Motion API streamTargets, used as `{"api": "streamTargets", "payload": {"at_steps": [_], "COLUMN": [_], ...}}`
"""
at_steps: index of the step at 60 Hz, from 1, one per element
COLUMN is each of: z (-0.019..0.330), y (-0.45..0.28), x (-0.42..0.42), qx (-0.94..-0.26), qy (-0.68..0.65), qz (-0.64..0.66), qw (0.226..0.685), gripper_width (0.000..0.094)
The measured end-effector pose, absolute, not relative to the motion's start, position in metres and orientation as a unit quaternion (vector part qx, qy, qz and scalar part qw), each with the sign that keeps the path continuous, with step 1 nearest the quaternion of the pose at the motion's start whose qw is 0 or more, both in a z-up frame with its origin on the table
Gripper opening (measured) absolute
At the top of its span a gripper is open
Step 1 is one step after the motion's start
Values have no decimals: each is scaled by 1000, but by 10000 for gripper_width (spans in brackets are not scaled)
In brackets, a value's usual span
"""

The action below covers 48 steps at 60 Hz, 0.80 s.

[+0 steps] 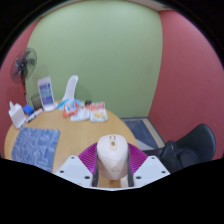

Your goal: Arrange mouse

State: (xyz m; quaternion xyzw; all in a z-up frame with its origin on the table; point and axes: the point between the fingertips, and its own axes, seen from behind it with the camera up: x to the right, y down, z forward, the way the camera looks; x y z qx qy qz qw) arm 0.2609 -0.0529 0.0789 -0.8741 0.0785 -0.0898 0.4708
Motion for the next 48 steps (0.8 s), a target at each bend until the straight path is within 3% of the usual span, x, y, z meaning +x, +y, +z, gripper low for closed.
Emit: {"api": "streamTargets", "payload": {"at_steps": [9,15,20,27,32,42,48], "z": [212,237,201,95,46,2,-3], "y": [-22,-6,9,13,16,17,12], "x": [187,93,16,-53,-68,-76,-75], "qx": [-821,-812,-829,-869,-890,-903,-905], "qy": [77,53,31,17,12,12,11], "qz": [-73,-27,4,31,21,10,3], "qw": [561,581,559,493,455,429,425], "gripper_width": [385,385,383,383,391,488,571]}}
